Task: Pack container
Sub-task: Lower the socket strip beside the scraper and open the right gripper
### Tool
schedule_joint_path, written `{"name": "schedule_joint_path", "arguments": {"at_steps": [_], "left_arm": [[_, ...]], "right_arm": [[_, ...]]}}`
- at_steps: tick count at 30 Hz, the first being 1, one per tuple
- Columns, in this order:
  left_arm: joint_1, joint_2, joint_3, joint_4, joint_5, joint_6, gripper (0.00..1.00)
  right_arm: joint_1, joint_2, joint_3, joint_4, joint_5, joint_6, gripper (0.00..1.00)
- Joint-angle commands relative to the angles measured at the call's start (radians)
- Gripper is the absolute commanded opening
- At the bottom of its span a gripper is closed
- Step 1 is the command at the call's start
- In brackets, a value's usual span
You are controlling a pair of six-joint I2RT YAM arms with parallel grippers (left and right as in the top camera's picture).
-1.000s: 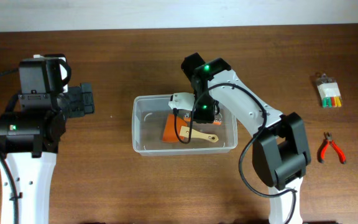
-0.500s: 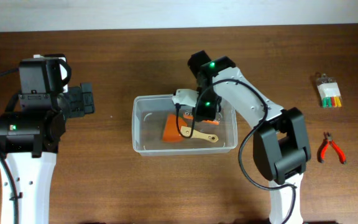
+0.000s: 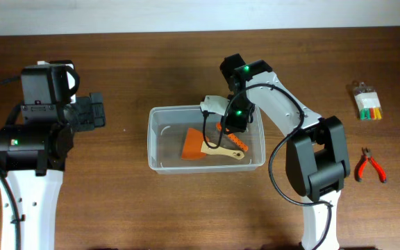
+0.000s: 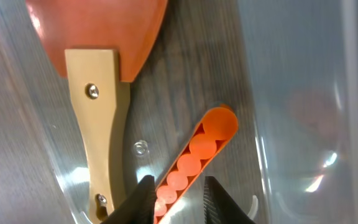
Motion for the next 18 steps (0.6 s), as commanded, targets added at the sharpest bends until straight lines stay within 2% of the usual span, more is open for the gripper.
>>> {"name": "schedule_joint_path", "arguments": {"at_steps": [1, 9, 12, 14, 16, 18], "left_arm": [[-0.002, -0.003, 0.022, -0.003, -0.014, -0.01, 0.99], [-0.001, -0.003, 0.022, -0.003, -0.014, -0.011, 0.99], [-0.002, -0.003, 0.022, -0.003, -0.014, -0.01, 0.99], [-0.001, -0.003, 0.022, -0.003, -0.014, -0.01, 0.99], [-0.002, -0.003, 0.022, -0.003, -0.014, -0.01, 0.99], [-0.002, -0.003, 0.022, -0.003, -0.014, -0.01, 0.99]], "right_arm": [[0.0, 0.012, -0.008, -0.001, -0.036, 0.048, 0.28], [0.0, -0.025, 0.019, -0.056, -0.043, 0.098, 0.32], [0.0, -0.047, 0.087, -0.128, -0.043, 0.098, 0.39], [0.0, -0.06, 0.155, -0.193, -0.042, 0.098, 0.46], [0.0, -0.068, 0.235, -0.272, -0.039, 0.098, 0.59], [-0.002, -0.072, 0.318, -0.354, -0.026, 0.117, 0.8]]}}
